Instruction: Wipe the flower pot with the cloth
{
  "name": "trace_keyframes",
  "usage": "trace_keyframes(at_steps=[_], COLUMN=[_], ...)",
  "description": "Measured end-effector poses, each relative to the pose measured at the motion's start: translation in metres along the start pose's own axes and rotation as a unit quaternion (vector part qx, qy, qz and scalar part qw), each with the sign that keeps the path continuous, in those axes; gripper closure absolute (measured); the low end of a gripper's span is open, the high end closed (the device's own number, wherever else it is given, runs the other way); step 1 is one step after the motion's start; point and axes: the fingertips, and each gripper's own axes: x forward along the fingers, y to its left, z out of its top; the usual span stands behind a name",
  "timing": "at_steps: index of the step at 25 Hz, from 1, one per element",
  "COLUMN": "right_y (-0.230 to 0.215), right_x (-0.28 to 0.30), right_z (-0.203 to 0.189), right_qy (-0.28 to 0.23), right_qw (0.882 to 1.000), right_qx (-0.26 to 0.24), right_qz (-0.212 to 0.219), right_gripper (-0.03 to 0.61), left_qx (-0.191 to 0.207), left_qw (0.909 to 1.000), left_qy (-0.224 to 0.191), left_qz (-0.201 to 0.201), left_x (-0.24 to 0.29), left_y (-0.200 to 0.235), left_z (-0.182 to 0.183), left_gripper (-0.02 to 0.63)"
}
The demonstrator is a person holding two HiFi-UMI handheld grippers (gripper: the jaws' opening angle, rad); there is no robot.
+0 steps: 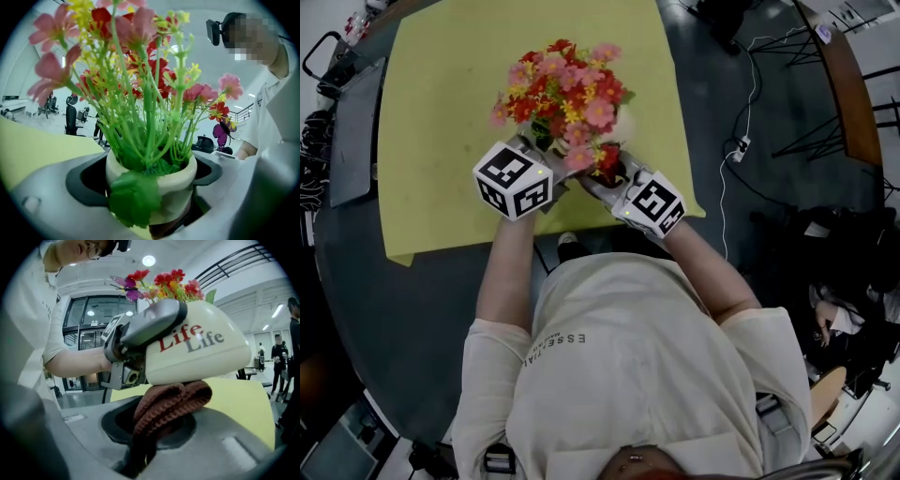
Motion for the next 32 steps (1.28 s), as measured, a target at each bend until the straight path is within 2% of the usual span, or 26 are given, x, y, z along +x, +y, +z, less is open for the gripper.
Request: trace_keyframes(at_steps=[3,8,11,14,17,21,26,32], right_y=[-0.005,-0.035,-0.058,-0.079,-0.093,-0.098,-0.105,-0.114], right_x=[-0.008,-0.034,-0.058,-0.074,-0.082,-0.083,-0.067,-0.062], right_z=[-0.016,-0.051,-0.075,-0.094,-0.108,-0.129,-0.137,-0.142], right_qy=[0.021,0.081,0.102,0.114,0.115,0.14,0.138,0.137], right_qw=[1.0,0.994,0.984,0.973,0.964,0.958,0.957,0.955], right_qx=[0.008,0.015,0.064,0.109,0.136,0.146,0.157,0.169], right_qz=[-0.002,-0.071,-0.128,-0.169,-0.196,-0.203,-0.2,-0.203], right_gripper=[0.528,0.528,0.528,0.528,0.528,0.528,0.528,0.528], left_qx=[0.011,0.041,0.062,0.059,0.063,0.09,0.12,0.112], left_qw=[0.9998,0.9978,0.9937,0.9891,0.9869,0.983,0.9719,0.9724], left_qy=[0.018,0.051,0.088,0.129,0.14,0.143,0.182,0.179], left_qz=[0.001,-0.012,-0.031,-0.04,-0.05,-0.073,-0.089,-0.099], left_x=[0.003,-0.001,-0.003,-0.003,0.001,0.007,0.012,0.018], left_y=[0.006,0.011,0.014,0.023,0.034,0.045,0.058,0.059], left_z=[-0.011,-0.039,-0.077,-0.121,-0.156,-0.193,-0.222,-0.229], left_gripper=[0.069,0.069,0.069,0.069,0.069,0.069,0.069,0.066])
